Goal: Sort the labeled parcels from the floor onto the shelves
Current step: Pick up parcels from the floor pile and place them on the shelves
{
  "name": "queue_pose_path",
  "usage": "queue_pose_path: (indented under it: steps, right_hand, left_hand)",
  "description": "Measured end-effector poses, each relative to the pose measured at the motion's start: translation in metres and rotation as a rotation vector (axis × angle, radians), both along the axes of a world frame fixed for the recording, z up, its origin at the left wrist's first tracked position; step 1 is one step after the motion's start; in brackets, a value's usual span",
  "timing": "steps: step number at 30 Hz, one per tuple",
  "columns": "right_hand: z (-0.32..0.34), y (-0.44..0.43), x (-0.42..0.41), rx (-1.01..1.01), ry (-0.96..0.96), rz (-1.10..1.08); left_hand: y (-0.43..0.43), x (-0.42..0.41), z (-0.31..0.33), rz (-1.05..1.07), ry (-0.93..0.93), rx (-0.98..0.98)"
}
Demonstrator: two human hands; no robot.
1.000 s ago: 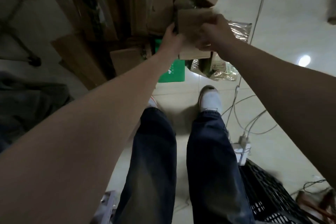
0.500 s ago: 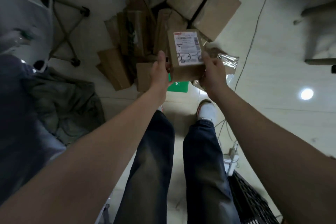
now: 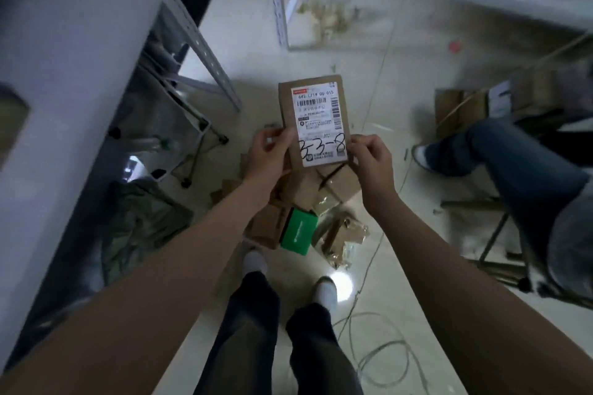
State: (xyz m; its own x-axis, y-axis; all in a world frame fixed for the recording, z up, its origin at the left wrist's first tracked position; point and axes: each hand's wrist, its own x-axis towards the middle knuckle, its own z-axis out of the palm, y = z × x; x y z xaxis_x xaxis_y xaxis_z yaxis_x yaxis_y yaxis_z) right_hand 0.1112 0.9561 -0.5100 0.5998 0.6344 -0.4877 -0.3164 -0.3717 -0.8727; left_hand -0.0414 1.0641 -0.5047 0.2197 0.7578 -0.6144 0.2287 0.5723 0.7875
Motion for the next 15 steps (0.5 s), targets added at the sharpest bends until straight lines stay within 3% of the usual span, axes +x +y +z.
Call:
queue_pose_path:
  steps: [7,11,15]
  right_hand:
    - [0.196,0.051,-0.033,0.255,-0.154,0.232]
    - [0.279,0.069,-0.089,0.383,-0.248,0.501]
    - [0.332,0.072,-0.163,0.443,-0.217,0.651]
  left_hand:
    - [0.009,-0.065,0.203,0.169,-0.132,0.264]
    - [-0.004,-0.141,0.276,0.296,-0.161,0.373]
    - [-0.038,-0.219,0.330,0.413,-0.168,0.464]
